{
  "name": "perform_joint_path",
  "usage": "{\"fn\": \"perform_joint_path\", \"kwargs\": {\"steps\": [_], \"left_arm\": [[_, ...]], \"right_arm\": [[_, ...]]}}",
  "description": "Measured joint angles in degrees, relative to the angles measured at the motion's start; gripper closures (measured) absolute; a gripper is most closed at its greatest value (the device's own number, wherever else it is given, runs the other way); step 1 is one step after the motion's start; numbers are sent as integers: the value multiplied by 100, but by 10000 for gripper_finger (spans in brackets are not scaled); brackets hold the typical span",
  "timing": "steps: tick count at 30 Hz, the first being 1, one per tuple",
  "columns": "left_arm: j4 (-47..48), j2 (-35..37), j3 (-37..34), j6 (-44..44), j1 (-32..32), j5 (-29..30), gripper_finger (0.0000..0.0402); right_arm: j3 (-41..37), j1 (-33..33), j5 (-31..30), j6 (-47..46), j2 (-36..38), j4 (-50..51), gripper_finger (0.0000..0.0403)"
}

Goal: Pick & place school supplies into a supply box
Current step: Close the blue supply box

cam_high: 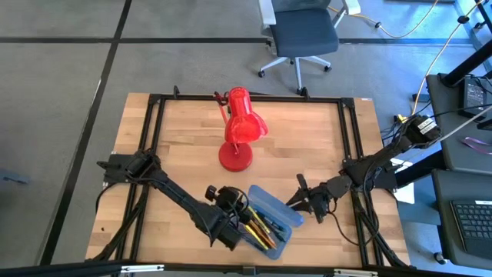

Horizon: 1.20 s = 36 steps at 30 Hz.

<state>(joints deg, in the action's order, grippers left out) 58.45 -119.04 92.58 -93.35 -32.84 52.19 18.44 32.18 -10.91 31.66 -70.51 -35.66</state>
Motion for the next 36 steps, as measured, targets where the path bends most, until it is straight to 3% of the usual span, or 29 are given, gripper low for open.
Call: {"fn": "perform_joint_path", "kwargs": {"steps": [6, 16, 22, 28, 36], "left_arm": [[-12, 6, 0, 10, -17, 114, 293], [-31, 6, 0, 10, -70, 14, 289], [14, 116, 0, 10, -291, -430, 290], [22, 341, 1, -103, -602, -625, 292], [-20, 408, 1, -216, -806, -383, 289]], "right_arm": [[267, 0, 234, -288, -458, -203, 306], [1366, -2, 618, -297, -1956, -208, 306], [1909, -2, 653, -295, -2794, -148, 306], [2299, -2, 659, -346, -3225, 147, 306], [2428, -96, 668, -1007, -3511, 130, 306]]}}
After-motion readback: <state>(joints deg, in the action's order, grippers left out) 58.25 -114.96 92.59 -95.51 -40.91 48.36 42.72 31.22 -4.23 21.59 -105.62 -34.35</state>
